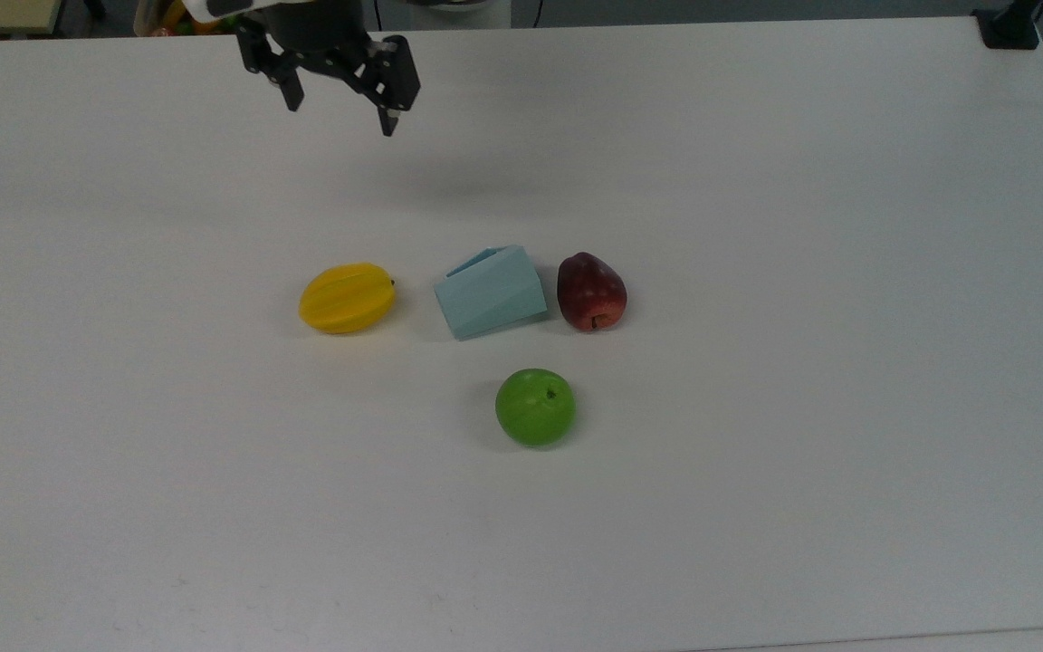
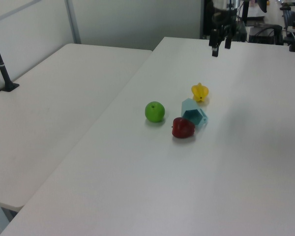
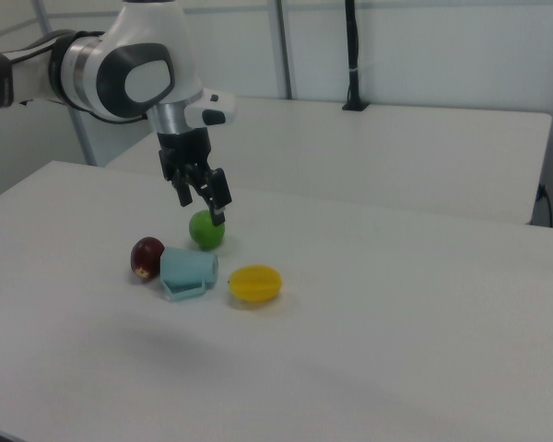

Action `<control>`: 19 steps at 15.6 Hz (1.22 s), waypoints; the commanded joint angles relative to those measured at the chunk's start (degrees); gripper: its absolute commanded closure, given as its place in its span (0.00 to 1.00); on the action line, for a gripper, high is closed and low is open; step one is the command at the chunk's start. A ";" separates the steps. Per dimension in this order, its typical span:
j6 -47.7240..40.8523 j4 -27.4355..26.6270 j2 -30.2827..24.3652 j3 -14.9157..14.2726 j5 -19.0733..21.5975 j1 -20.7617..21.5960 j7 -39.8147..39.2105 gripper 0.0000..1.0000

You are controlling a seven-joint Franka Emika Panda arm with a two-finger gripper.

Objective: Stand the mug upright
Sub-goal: 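Move the gripper down toward the tipped light-blue cup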

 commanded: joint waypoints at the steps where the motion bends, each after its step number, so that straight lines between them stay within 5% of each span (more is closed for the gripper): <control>1: 0.90 2.05 1.82 -1.67 0.38 1.99 -1.03 0.00; 7: 2.15 2.06 3.33 -1.76 -1.21 4.29 -0.68 0.00; 19: 6.97 1.80 13.87 -1.76 -17.73 20.99 -0.06 0.00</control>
